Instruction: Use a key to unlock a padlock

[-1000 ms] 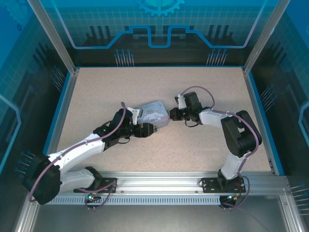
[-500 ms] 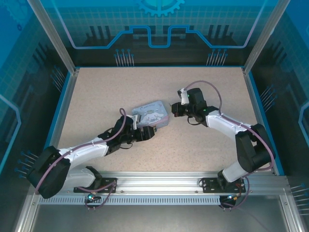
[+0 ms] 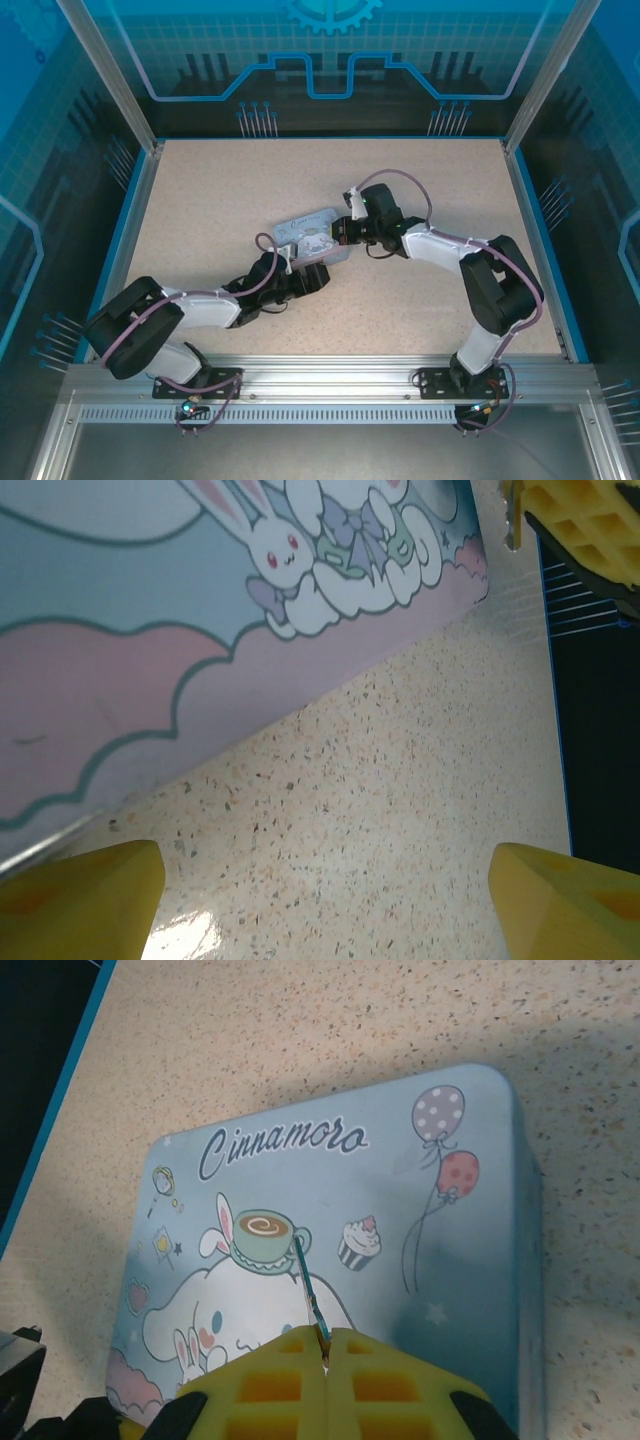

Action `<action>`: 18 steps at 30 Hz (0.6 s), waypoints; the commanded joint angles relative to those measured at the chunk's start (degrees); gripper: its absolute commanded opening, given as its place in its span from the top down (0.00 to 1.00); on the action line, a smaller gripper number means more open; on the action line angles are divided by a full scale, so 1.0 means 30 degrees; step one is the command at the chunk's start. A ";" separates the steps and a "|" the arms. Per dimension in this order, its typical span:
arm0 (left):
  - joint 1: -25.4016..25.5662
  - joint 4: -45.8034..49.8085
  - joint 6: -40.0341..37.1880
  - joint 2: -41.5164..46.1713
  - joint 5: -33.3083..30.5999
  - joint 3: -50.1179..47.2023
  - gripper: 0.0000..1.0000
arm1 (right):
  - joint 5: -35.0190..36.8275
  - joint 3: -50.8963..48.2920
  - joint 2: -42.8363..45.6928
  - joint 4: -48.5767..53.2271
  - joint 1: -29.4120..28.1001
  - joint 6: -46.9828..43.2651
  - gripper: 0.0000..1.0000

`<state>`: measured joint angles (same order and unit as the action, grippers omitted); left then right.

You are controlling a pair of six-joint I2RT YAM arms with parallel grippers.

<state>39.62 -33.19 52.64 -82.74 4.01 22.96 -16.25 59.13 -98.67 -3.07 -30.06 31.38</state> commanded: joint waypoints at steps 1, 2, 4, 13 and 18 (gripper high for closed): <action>0.0102 -0.0633 0.0023 -0.0135 -0.1448 -0.0185 0.14 | -0.0965 0.0936 -0.0589 0.0369 -0.0203 0.0641 1.00; 0.0096 -0.0574 -0.0081 -0.0111 -0.1626 -0.0213 0.13 | -0.1035 0.1099 -0.0707 0.0733 -0.0203 0.0703 1.00; 0.0118 -0.0777 -0.0250 -0.0243 -0.1895 -0.0252 0.13 | -0.1083 0.1294 -0.0955 0.1254 -0.0199 0.0846 1.00; 0.0745 -0.3598 -0.1629 -0.1343 -0.3650 -0.0637 0.13 | -0.0132 0.1353 -0.1547 0.2589 -0.0218 0.0674 1.00; 0.1963 -0.5290 -0.2666 -0.1931 -0.5650 -0.0937 0.12 | 0.0268 0.1375 -0.1695 0.2824 -0.0251 0.0704 1.00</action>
<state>43.94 -43.40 48.38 -87.46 -7.79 21.17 -17.30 62.41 -101.97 1.89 -30.06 33.26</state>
